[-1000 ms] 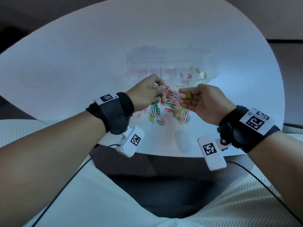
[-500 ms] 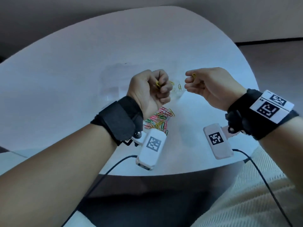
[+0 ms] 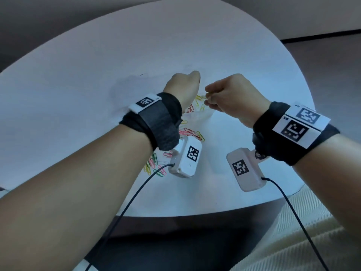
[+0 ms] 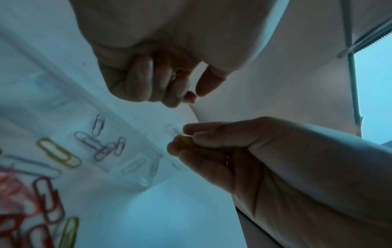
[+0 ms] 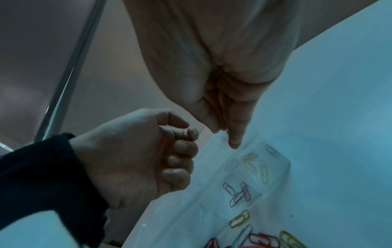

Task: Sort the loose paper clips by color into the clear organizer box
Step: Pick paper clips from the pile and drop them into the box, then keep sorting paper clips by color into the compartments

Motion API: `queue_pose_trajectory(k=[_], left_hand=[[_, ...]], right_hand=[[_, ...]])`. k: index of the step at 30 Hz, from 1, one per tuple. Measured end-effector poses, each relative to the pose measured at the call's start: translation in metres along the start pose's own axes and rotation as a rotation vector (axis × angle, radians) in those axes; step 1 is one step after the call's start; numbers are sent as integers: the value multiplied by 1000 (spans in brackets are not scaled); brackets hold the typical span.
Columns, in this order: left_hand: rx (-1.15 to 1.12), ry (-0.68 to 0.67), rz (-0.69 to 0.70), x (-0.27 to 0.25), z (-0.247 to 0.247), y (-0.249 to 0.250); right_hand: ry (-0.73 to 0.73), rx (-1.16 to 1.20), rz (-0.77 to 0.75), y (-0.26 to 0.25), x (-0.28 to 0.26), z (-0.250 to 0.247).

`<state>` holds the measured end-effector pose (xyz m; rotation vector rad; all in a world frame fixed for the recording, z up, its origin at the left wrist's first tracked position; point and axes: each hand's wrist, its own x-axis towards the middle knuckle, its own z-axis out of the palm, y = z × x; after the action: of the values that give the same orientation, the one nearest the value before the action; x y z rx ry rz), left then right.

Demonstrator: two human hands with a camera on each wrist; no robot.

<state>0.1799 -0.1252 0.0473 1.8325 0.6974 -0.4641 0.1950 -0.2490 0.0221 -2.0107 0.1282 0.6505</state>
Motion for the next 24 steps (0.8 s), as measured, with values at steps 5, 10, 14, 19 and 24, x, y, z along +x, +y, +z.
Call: queue_pose_trajectory(k=[5, 10, 14, 19, 24], left_hand=[[71, 3, 73, 5, 7, 11], [54, -97, 102, -1, 17, 7], [97, -105, 186, -3, 14, -3], [50, 26, 386, -19, -5, -19], [150, 96, 404, -38, -18, -56]], right_hand=[[59, -47, -32, -3, -2, -8], [80, -167, -76, -7, -5, -13], [87, -325, -132, -10, -12, -18], [-30, -562, -189, -19, -28, -17], [-292, -870, -215, -3, -40, 6]])
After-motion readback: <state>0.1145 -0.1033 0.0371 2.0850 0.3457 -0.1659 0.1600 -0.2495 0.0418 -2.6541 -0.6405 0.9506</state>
